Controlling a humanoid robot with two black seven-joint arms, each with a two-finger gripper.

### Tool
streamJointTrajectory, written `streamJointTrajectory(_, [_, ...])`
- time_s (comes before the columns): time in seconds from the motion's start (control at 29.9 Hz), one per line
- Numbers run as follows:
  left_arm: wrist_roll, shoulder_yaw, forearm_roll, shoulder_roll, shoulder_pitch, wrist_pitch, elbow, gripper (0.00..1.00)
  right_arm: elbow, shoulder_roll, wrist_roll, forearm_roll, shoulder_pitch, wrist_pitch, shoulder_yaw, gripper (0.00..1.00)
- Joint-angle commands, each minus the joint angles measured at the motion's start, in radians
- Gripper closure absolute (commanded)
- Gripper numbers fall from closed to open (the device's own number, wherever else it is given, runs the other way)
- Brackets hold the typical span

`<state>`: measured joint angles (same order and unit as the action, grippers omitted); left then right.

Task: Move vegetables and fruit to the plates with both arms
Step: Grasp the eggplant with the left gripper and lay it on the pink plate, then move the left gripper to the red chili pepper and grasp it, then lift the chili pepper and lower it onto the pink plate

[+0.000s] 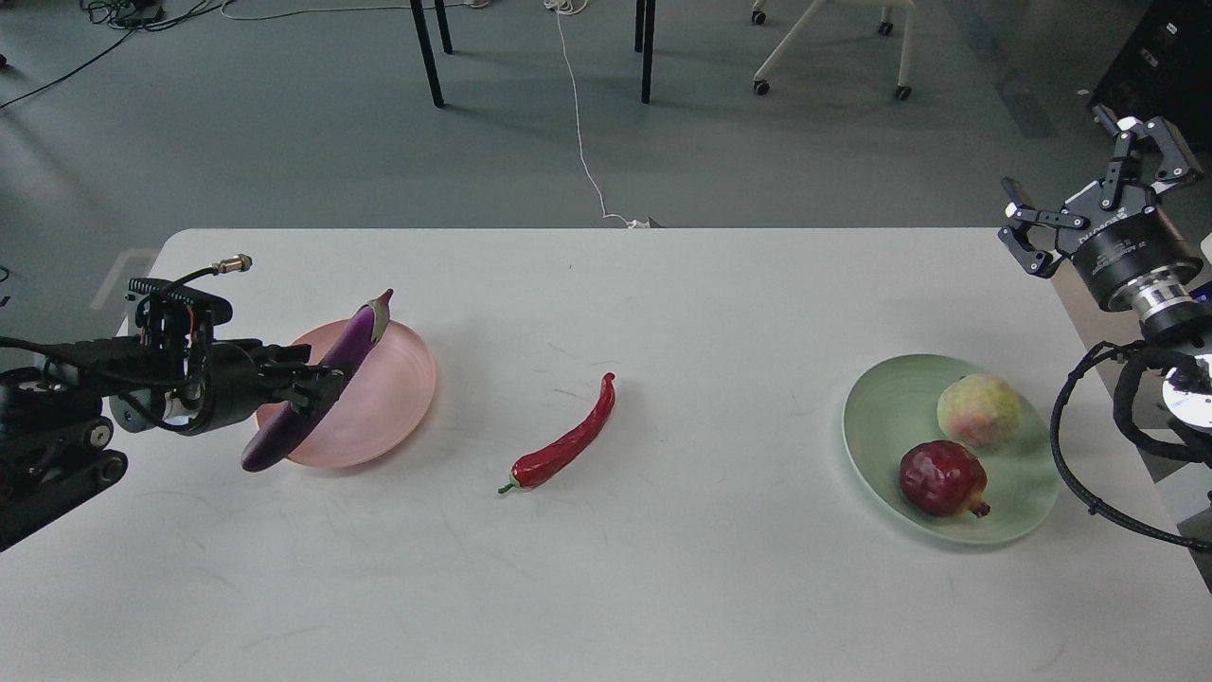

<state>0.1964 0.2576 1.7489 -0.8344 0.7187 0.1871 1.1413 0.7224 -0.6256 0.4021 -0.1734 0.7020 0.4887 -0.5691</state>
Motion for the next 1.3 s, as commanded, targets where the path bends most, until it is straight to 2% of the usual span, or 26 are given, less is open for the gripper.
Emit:
streamJointTrajectory(0.0, [0.003,0.002,0.02,0.0,0.008,0.0,0.0,0.37,0.0,-0.002,0.009,0.0,-0.006,0.0,0.0,0.01])
streamJointTrajectory(0.07, [0.003,0.005,0.049,0.008,0.036,0.002,0.009,0.37,0.0,-0.003,0.015,0.0,-0.007,0.0,0.0,0.01])
streamJointTrajectory(0.13, [0.003,0.003,0.064,0.038,0.115,0.011,0.026,0.37,-0.001,-0.006,0.015,0.0,-0.007,0.0,0.0,0.01])
streamJointTrajectory(0.3, [-0.002,0.0,0.113,0.171,0.222,0.069,0.116,0.38,0.0,-0.017,0.015,0.0,-0.007,0.0,0.0,0.01])
streamJointTrajectory(0.37, [-0.009,-0.011,0.208,0.237,0.223,0.089,0.135,0.38,0.0,-0.02,0.015,0.0,-0.007,0.0,0.0,0.01])
streamJointTrajectory(0.5, [-0.028,-0.121,0.388,0.371,0.214,0.091,0.127,0.38,0.0,-0.029,0.017,0.0,-0.007,0.0,0.0,0.01])
streamJointTrajectory(0.57, [-0.035,-0.162,0.409,0.393,0.19,0.091,0.127,0.39,0.0,-0.031,0.017,0.0,-0.007,0.0,0.0,0.01])
streamJointTrajectory(0.7, [-0.06,-0.163,0.417,0.414,0.124,0.091,0.106,0.41,0.0,-0.046,0.017,0.0,-0.009,0.0,-0.002,0.01])
streamJointTrajectory(0.84, [-0.061,-0.158,0.417,0.413,0.105,0.086,0.084,0.43,0.0,-0.049,0.024,0.0,-0.01,0.0,-0.002,0.01])
streamJointTrajectory(0.94, [-0.061,-0.158,0.417,0.411,0.099,0.086,0.084,0.54,0.0,-0.048,0.027,0.0,-0.013,0.0,0.0,0.01])
streamJointTrajectory(1.1, [-0.061,-0.155,0.416,0.402,0.088,0.086,0.084,0.88,0.002,-0.048,0.026,-0.001,-0.012,0.0,-0.002,0.01])
streamJointTrajectory(1.14, [-0.06,-0.152,0.413,0.397,0.088,0.086,0.086,0.92,0.002,-0.048,0.026,0.0,-0.012,0.0,-0.002,0.01])
streamJointTrajectory(1.27, [-0.054,-0.075,0.403,0.333,0.091,0.086,0.138,0.94,0.002,-0.049,0.026,0.0,-0.012,0.0,0.0,0.01])
